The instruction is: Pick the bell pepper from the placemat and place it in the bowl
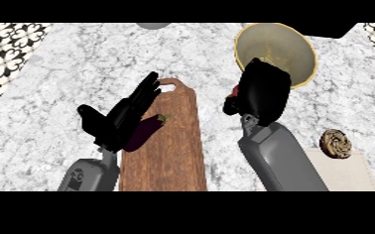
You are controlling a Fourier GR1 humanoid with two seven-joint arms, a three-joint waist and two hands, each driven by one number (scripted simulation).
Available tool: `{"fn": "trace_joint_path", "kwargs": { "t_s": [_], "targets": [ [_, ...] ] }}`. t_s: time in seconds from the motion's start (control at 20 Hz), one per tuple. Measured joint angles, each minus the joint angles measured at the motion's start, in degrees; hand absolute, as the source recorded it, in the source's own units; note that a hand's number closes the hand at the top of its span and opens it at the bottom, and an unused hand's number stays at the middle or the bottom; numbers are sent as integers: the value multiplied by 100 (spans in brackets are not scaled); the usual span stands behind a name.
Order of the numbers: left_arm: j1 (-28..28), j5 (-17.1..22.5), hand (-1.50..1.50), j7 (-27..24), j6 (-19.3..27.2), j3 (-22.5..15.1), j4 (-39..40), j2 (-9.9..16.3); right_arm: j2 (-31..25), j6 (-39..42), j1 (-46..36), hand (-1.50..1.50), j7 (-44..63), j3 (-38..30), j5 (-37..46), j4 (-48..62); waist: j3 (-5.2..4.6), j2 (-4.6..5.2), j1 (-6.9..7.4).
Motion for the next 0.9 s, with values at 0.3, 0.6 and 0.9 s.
{"fn": "trace_joint_path", "kwargs": {
  "t_s": [0.3,0.6,0.9],
  "targets": [
    [-90,6,0,35,12,44,87,-6,-17,-61,-1515,150,598,146,-164,671,0,-16,-58],
    [-49,52,0,-45,-6,186,122,63,-22,-224,-2804,150,784,-137,-366,1656,3,-7,-166],
    [26,-6,0,-46,64,197,69,61,-20,-478,-3576,150,705,-574,-303,2755,10,5,-300]
  ]
}}
